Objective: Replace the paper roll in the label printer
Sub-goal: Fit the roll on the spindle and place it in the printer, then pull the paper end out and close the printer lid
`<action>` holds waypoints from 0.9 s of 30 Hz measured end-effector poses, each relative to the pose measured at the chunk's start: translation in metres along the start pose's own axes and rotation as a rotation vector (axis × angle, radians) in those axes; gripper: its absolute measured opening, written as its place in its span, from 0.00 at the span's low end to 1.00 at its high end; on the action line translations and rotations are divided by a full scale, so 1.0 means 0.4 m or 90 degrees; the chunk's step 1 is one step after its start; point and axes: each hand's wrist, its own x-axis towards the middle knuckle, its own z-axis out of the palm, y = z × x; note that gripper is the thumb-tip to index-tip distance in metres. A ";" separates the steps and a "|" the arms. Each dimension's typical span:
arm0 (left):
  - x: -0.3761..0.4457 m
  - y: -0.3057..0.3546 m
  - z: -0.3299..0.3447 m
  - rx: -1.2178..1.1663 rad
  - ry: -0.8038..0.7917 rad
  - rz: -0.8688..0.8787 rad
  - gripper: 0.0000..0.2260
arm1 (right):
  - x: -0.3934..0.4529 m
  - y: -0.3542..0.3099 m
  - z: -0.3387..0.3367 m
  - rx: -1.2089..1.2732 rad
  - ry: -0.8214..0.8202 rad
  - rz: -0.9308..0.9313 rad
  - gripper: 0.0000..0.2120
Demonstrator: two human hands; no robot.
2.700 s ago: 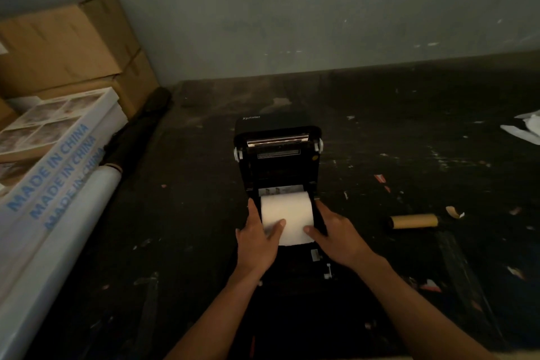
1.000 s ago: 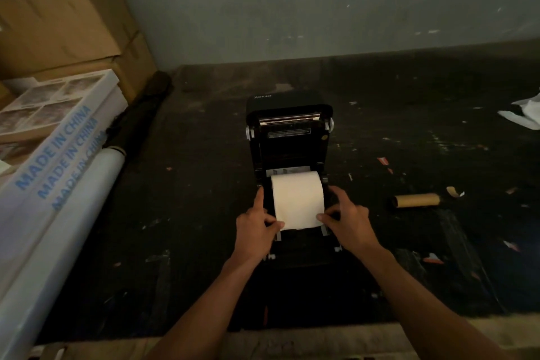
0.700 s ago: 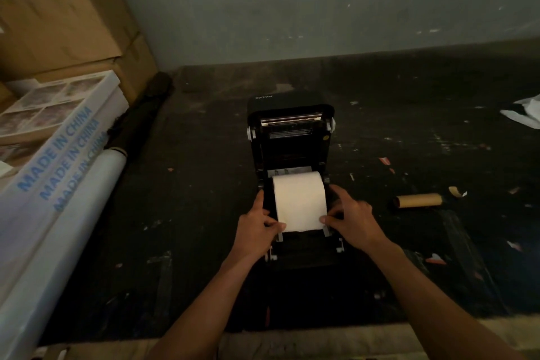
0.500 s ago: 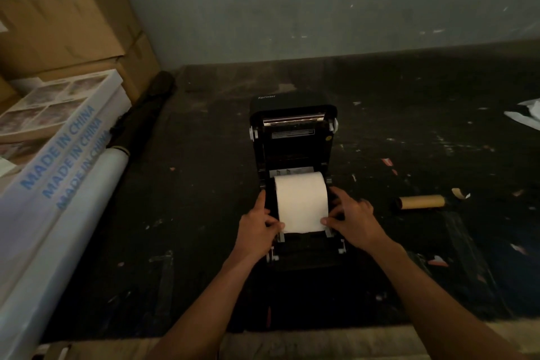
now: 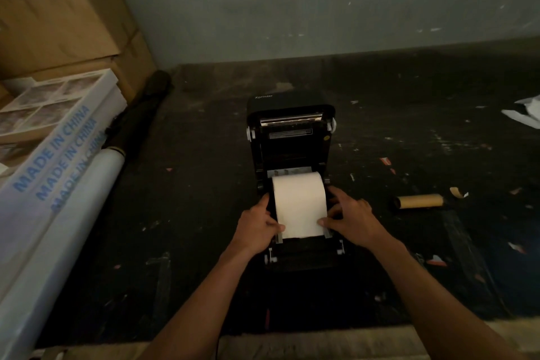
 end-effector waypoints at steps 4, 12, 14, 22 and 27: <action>0.004 -0.001 -0.009 -0.005 -0.017 -0.017 0.40 | -0.001 -0.007 0.004 0.021 0.013 0.016 0.35; 0.011 0.004 -0.003 0.051 -0.007 -0.023 0.40 | 0.009 -0.008 0.005 -0.024 -0.022 0.040 0.36; 0.014 0.011 -0.001 0.074 -0.005 -0.034 0.41 | 0.012 -0.010 0.008 -0.045 -0.021 0.051 0.34; -0.078 -0.006 0.051 0.167 0.233 0.191 0.44 | 0.025 -0.024 0.018 -0.115 0.000 0.089 0.36; -0.114 -0.019 0.093 0.326 0.087 0.302 0.37 | 0.021 -0.024 0.027 -0.117 0.035 0.107 0.37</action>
